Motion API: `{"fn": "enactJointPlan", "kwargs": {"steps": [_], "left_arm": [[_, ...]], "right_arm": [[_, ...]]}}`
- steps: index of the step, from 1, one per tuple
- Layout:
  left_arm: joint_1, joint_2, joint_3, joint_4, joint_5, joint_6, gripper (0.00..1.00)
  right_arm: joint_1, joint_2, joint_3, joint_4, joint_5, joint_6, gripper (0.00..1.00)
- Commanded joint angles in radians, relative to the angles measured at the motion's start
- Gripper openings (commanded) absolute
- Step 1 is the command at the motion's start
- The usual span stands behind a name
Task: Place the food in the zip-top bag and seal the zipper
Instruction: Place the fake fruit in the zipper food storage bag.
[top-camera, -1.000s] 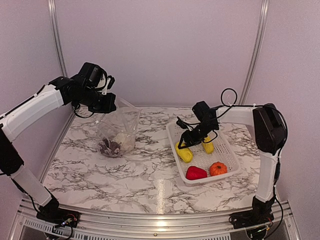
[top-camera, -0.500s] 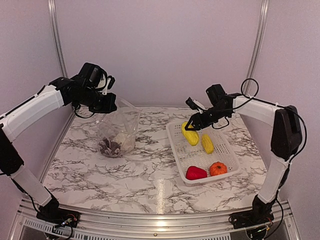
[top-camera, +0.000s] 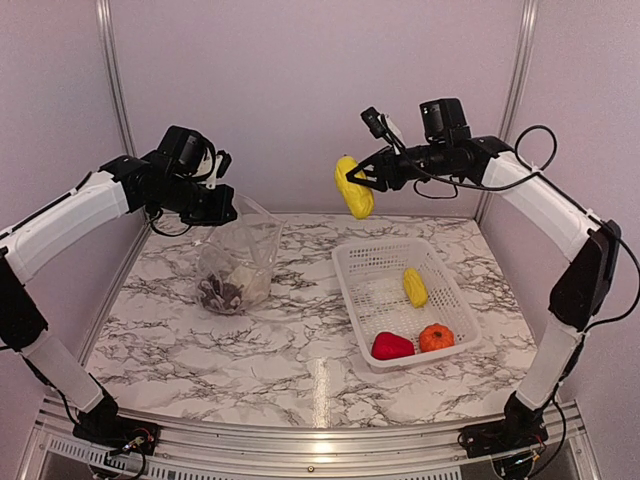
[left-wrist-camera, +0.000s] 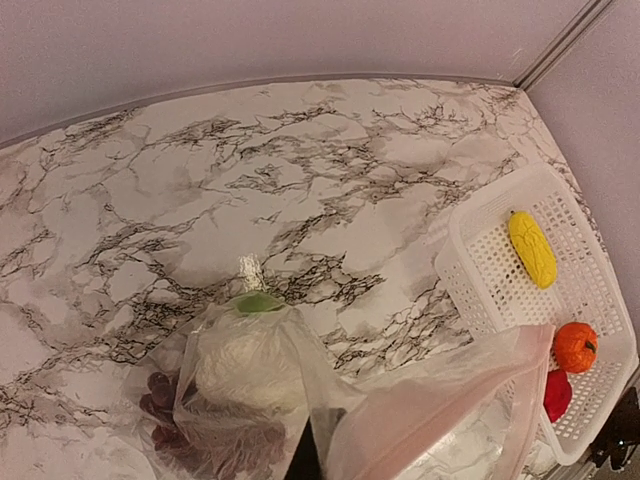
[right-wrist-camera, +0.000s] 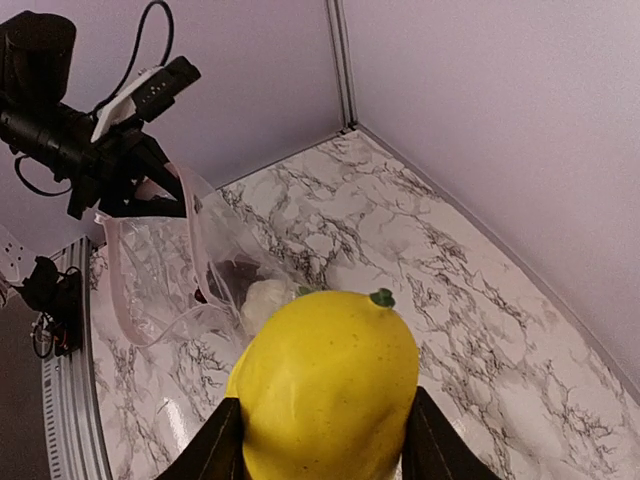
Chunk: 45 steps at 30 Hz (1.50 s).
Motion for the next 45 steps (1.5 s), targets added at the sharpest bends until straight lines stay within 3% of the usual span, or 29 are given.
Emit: {"fn": "enactJointPlan", "kwargs": {"steps": [1,11,22,32,45], "left_arm": [[0.003,0.001,-0.010,0.037,0.024,-0.016,0.00],[0.003,-0.016,-0.037,0.054,0.028,-0.023,0.00],[0.005,-0.037,-0.070,0.084,0.041,-0.043,0.00],[0.012,-0.043,-0.107,0.124,0.056,-0.072,0.00],[0.051,-0.077,-0.146,0.189,0.133,-0.139,0.00]], "right_arm": [[0.091,0.014,0.087,0.084,-0.050,0.015,0.33],[0.238,0.094,0.187,0.218,-0.073,0.027,0.33],[0.268,0.224,0.196,0.404,-0.160,0.123,0.34],[0.291,0.296,0.194,0.448,-0.156,0.136,0.34],[0.327,0.285,0.094,0.431,-0.095,0.035,0.41]]}}
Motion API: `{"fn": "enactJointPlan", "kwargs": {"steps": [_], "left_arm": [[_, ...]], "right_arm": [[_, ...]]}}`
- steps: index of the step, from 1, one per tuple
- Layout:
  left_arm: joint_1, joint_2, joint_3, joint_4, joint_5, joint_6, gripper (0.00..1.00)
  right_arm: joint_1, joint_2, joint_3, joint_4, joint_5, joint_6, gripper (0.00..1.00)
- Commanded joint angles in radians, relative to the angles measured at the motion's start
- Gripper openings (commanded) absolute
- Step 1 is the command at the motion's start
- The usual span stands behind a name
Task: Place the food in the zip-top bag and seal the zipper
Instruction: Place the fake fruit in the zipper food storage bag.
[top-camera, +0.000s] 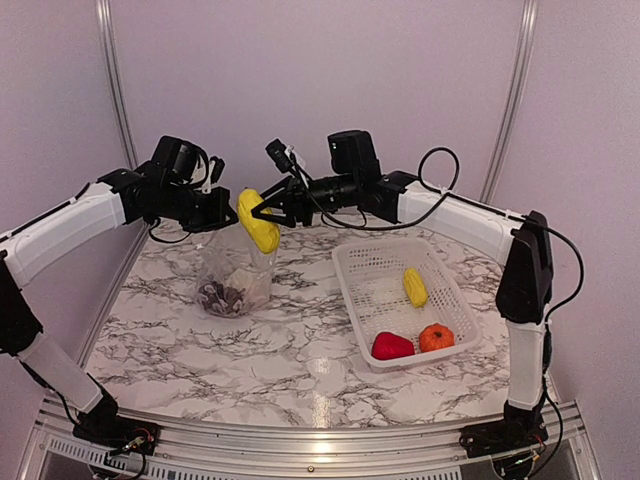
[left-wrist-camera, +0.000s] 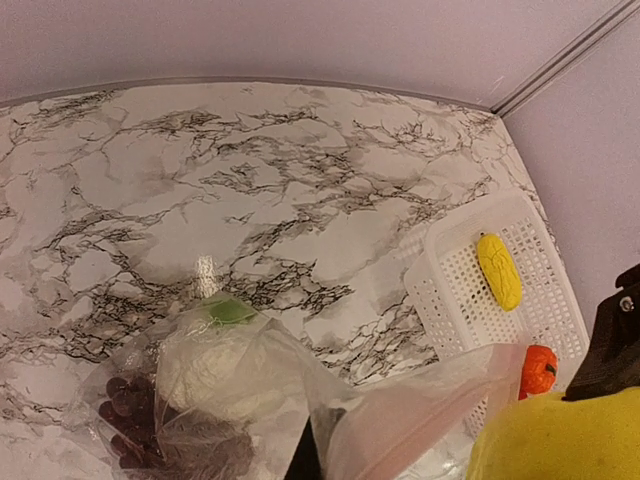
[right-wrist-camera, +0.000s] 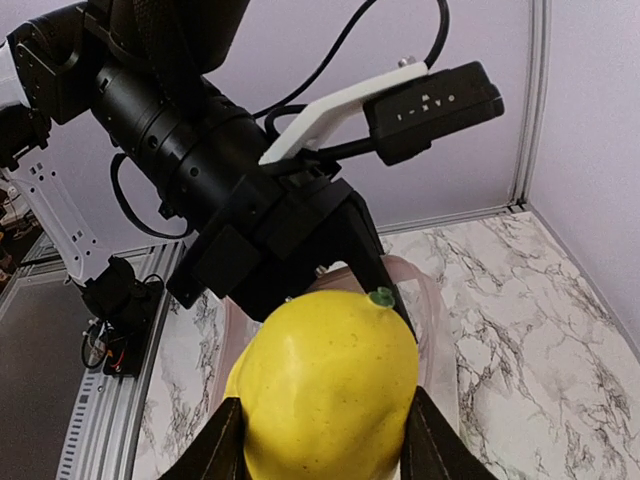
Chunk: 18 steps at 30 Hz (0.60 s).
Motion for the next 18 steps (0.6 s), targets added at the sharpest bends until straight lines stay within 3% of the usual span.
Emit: {"fn": "enactJointPlan", "kwargs": {"steps": [1,7,13,16,18], "left_arm": [[0.019,-0.042,-0.027,0.052,0.042,-0.033,0.00],[0.028,-0.045,-0.038,0.058,0.049,-0.036,0.00],[0.044,-0.049,-0.059,0.064,0.056,-0.032,0.00],[0.047,-0.050,-0.063,0.069,0.067,-0.034,0.00],[0.047,-0.049,-0.062,0.070,0.075,-0.032,0.00]], "right_arm": [[0.013,-0.005,-0.026,-0.005,0.049,-0.079,0.42],[0.016,-0.003,-0.046,-0.022,0.088,-0.106,0.57],[0.021,-0.018,0.013,-0.167,0.098,-0.199,0.67],[0.023,-0.047,-0.003,-0.230,0.095,-0.288,0.65],[0.030,-0.070,-0.033,-0.285,0.097,-0.378,0.57]]}}
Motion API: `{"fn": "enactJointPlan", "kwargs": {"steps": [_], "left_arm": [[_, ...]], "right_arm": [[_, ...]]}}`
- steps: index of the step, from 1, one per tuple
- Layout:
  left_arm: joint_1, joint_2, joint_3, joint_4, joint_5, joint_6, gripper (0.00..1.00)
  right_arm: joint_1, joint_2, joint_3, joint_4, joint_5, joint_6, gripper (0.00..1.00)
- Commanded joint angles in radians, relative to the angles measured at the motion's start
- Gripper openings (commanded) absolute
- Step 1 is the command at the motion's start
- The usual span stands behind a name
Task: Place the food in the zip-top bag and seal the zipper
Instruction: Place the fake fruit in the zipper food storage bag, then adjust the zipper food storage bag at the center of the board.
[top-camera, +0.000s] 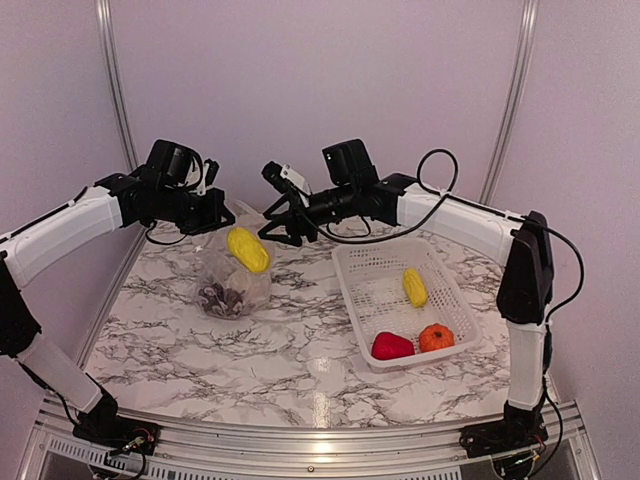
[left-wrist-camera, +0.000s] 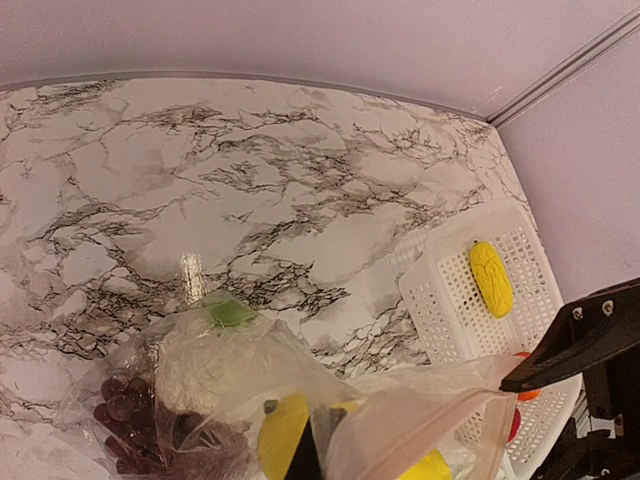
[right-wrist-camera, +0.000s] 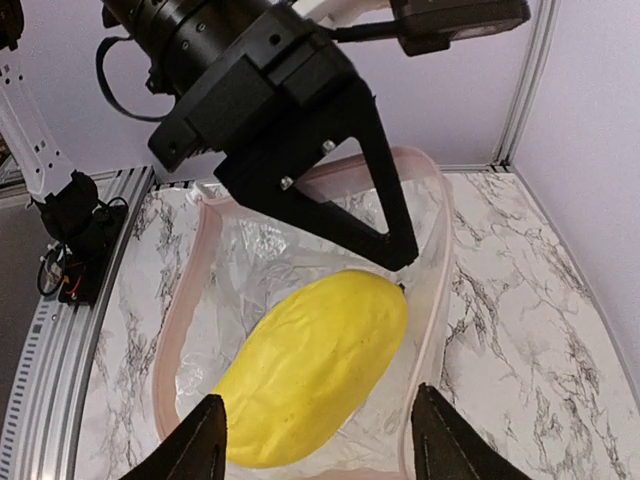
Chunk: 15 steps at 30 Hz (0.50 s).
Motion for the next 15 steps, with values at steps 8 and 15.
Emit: {"fn": "enactJointPlan", "kwargs": {"steps": [8,15], "left_arm": [[0.008,-0.026,-0.013,0.016,0.049,0.016,0.00],[0.008,-0.031,-0.008,-0.007,0.044,0.039,0.00]], "right_arm": [[0.106,-0.109,-0.038,-0.283,0.147,-0.423,0.47],[0.226,-0.063,0.000,-0.369,0.353,-0.525,0.53]]}}
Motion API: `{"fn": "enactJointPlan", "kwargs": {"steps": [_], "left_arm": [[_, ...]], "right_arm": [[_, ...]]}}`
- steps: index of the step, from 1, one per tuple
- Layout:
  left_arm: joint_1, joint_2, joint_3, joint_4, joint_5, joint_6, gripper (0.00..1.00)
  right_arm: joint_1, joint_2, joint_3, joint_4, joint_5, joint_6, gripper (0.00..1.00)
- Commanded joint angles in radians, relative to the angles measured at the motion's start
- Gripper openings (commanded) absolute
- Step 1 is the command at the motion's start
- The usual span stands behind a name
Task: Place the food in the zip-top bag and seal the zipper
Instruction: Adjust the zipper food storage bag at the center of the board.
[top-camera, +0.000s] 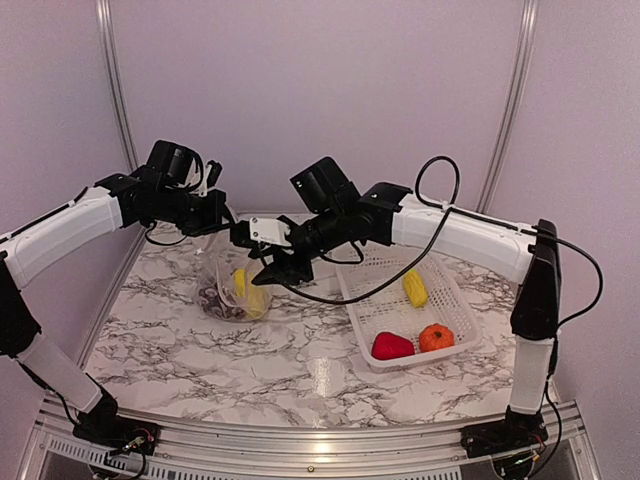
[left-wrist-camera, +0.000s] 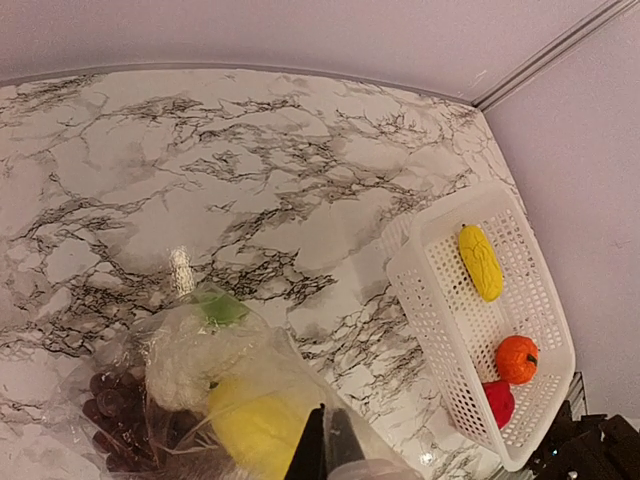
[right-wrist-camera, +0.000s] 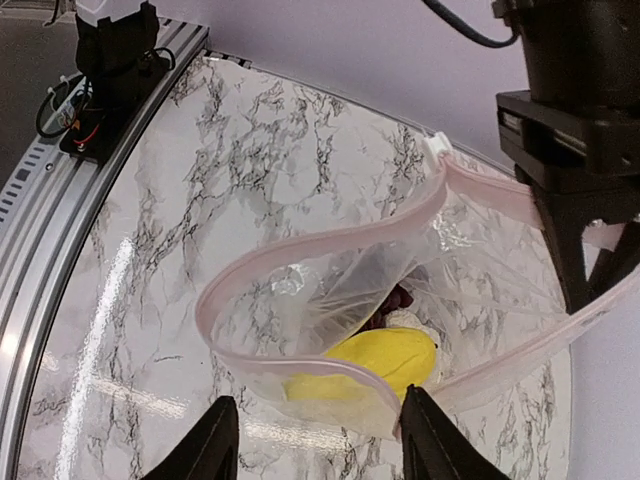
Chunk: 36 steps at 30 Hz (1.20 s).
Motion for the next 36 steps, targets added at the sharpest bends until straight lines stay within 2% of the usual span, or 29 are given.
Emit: {"fn": "enactJointPlan", "kwargs": {"steps": [1,7,12,27,28,29,31,32,33,36], "left_arm": [[0.006,-0.031,-0.003,-0.014,-0.002,0.031,0.00],[0.006,-0.039,0.005,-0.061,-0.039,0.073,0.00],[0.006,-0.042,0.002,-0.061,-0.032,0.078,0.00],[0.005,-0.043,0.045,-0.108,-0.009,0.097,0.02],[0.006,-0.043,0.048,-0.113,-0.007,0.099,0.03],[0.006,-0.040,0.056,-0.126,-0.005,0.102,0.05],[0.006,-0.031,0.088,-0.164,-0.001,0.106,0.23],[0.006,-0.024,0.112,-0.198,-0.002,0.110,0.31],[0.006,-0.018,0.137,-0.231,-0.005,0.117,0.36],[0.005,0.006,0.217,-0.345,-0.023,0.159,0.41]], "right_arm": [[0.065,0.017,0.041,-0.109,0.155,-0.089,0.54],[0.083,-0.023,0.120,-0.166,0.291,-0.046,0.57],[0.096,-0.078,0.146,-0.210,0.257,-0.056,0.59],[0.116,0.122,0.188,-0.295,0.286,-0.134,0.63],[0.115,0.129,0.189,-0.281,0.297,-0.128,0.61],[0.115,0.133,0.194,-0.265,0.311,-0.122,0.53],[0.115,0.138,0.232,-0.254,0.320,-0.108,0.26],[0.115,0.135,0.257,-0.254,0.319,-0.099,0.16],[0.115,0.125,0.273,-0.253,0.314,-0.095,0.09],[0.116,0.060,0.237,-0.211,0.283,-0.118,0.03]]}}
